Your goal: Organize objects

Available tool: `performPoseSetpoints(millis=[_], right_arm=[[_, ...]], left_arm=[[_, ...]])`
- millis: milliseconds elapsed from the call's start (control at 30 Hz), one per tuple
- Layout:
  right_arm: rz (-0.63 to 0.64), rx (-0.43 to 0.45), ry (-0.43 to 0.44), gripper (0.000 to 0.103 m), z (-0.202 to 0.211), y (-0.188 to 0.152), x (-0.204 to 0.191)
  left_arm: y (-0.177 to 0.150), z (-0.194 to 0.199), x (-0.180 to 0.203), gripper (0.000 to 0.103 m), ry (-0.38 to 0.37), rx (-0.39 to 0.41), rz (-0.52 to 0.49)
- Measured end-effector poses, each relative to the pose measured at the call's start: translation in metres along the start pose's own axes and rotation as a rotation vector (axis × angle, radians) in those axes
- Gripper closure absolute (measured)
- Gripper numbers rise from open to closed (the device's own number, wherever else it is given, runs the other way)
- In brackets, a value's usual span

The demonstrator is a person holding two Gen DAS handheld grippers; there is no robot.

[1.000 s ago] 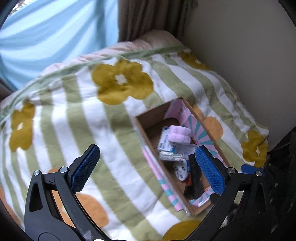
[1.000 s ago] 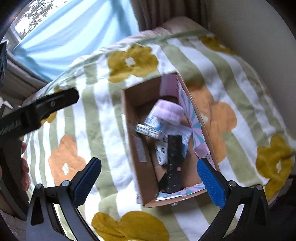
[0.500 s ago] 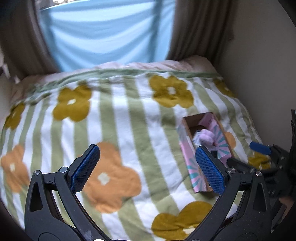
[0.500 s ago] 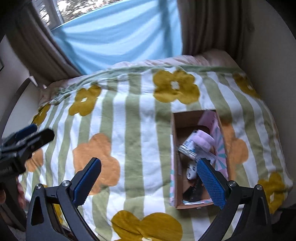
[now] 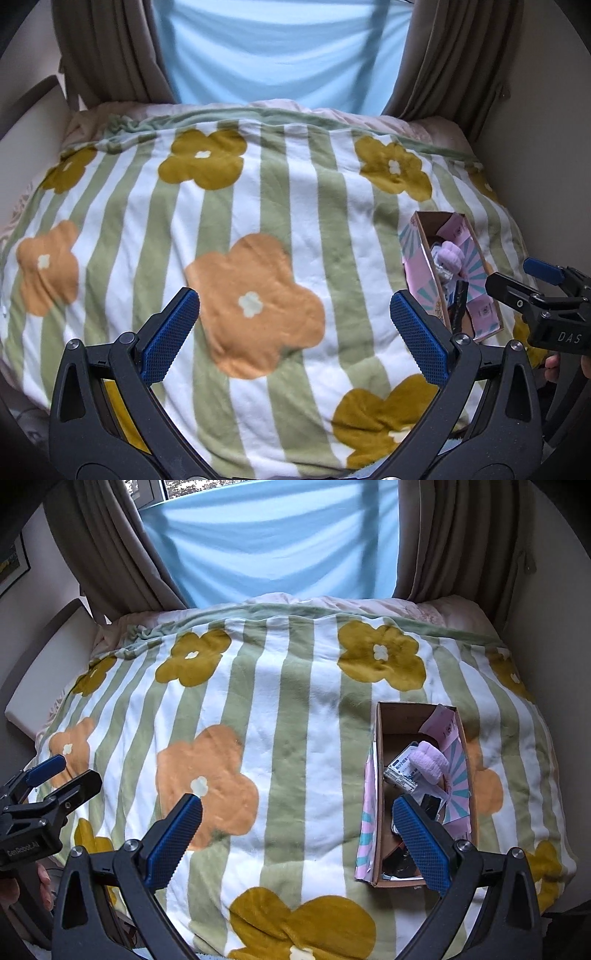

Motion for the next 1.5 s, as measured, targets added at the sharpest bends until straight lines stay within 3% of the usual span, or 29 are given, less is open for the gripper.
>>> performPoseSetpoints(millis=[1500], right_arm=[[-0.009,0.021,-0.021,0.000,0.005,0.010,-0.005]], left_arm=[[0.017,0.000,-0.006,0.000,0.008,0.026,-0.024]])
Point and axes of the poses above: each gripper's, at about its wrist camera, not at the fingertips, and z roughly against the way its jaws point, x to its right, y to its top, the point moved 5 cm from there along -z, roughly the way its jaws point, and after that the axes turned 7 degrees about z, right-handed, at the moved point
